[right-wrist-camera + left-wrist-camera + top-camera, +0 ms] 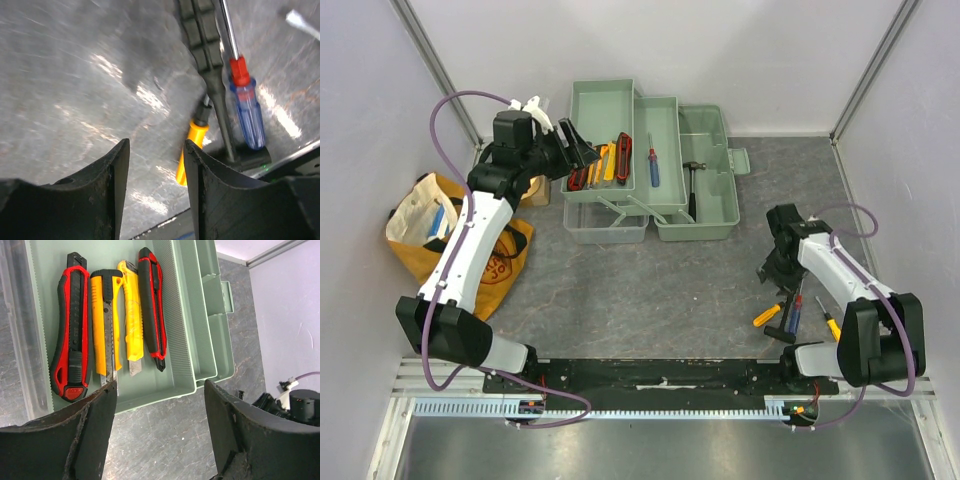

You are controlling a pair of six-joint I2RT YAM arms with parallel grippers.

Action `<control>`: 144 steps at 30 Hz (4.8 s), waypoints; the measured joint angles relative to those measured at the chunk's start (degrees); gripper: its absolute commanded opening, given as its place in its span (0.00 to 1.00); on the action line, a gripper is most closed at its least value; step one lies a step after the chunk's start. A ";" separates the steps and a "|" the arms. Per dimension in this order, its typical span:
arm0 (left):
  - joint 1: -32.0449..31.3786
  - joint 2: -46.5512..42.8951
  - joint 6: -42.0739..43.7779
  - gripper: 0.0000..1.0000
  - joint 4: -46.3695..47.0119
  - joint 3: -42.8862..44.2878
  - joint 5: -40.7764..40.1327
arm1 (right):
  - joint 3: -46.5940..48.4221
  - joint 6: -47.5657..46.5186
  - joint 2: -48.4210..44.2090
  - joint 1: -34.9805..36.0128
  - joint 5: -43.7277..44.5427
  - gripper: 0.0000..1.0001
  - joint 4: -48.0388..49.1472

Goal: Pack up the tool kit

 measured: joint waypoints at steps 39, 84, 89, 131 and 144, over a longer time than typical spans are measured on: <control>0.26 -0.46 0.00 0.75 0.37 -0.79 -0.02 | -13.18 1.40 -0.22 -6.14 -8.28 0.00 5.18; 0.66 -6.08 0.04 0.75 -1.22 -0.79 -2.05 | 61.29 -24.28 42.75 23.87 -11.93 0.46 22.88; 0.66 -6.08 0.04 0.75 -1.22 -0.79 -2.03 | 61.55 -23.96 41.20 23.80 -9.07 0.44 21.31; 1.27 -6.16 1.09 0.76 -1.46 -2.45 -2.12 | -7.74 -9.73 5.42 -3.06 -4.50 0.59 7.67; 1.40 -6.32 1.27 0.76 -1.60 -3.28 -2.60 | -3.28 -11.45 11.30 -3.19 -5.70 0.04 7.32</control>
